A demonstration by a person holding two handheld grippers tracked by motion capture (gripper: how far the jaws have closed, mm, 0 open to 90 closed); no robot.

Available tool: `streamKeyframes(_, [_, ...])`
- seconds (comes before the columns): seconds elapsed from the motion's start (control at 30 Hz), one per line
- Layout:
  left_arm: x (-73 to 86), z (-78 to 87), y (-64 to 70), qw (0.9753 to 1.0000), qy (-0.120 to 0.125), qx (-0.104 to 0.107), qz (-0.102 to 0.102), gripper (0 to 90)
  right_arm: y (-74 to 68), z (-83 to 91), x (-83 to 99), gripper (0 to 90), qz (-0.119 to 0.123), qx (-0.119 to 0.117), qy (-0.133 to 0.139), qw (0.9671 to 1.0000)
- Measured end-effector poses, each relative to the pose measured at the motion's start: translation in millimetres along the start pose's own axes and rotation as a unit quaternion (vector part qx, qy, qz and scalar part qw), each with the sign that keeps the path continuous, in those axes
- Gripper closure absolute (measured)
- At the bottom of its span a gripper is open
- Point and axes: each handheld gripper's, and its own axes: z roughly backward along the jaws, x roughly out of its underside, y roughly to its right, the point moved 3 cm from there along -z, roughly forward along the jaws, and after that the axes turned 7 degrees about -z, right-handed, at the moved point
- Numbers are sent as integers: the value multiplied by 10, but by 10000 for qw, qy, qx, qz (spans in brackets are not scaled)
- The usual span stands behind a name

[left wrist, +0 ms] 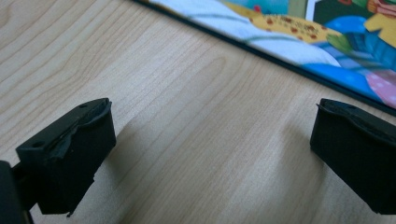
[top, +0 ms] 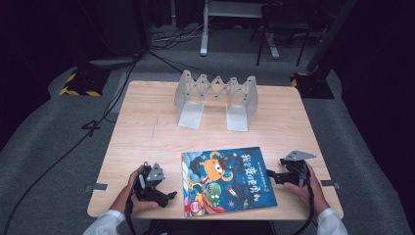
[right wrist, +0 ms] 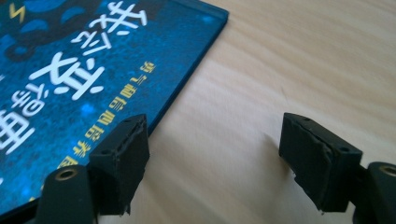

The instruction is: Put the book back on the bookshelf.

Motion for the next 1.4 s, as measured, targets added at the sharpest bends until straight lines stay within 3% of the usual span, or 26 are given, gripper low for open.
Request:
streamKeyframes(0.07, [18,14,-7,10000,18,41,-46,5,-44,-129,-124,243,10,-6,20,10000])
streamKeyframes(0.23, [22,17,-10,10000,17,43,-58,5,-82,-162,-136,241,10,-6,114,9999])
streamKeyframes(0.43, [26,23,-19,10000,-6,45,-48,5,-114,110,160,240,281,-319,137,9990])
streamKeyframes(0.67, [-9,6,-63,9999,78,-38,92,48,-186,410,457,238,485,-497,-7,9976])
streamKeyframes(0.8, [-63,-1,-122,9998,164,-8,134,176,-258,518,556,241,716,-667,-121,9951])
streamKeyframes(0.97, [-147,-13,-212,9993,345,-44,159,158,-358,582,602,230,1100,-934,-335,9890])
streamKeyframes(1.07, [-210,-75,-281,9993,319,27,200,158,-410,532,577,211,1059,-960,-276,9893])
streamKeyframes(1.13, [-266,-140,-325,9995,278,98,117,159,-448,489,544,210,1020,-930,-236,9901])
streamKeyframes(1.23, [-355,-232,-391,9992,309,221,117,161,-487,432,507,198,916,-868,-148,9919])
streamKeyframes(1.33, [-421,-294,-446,9988,420,225,121,160,-517,409,498,182,949,-906,-113,9913])
streamKeyframes(1.4, [-448,-349,-474,9985,319,423,149,157,-522,394,492,164,958,-919,-110,9911])
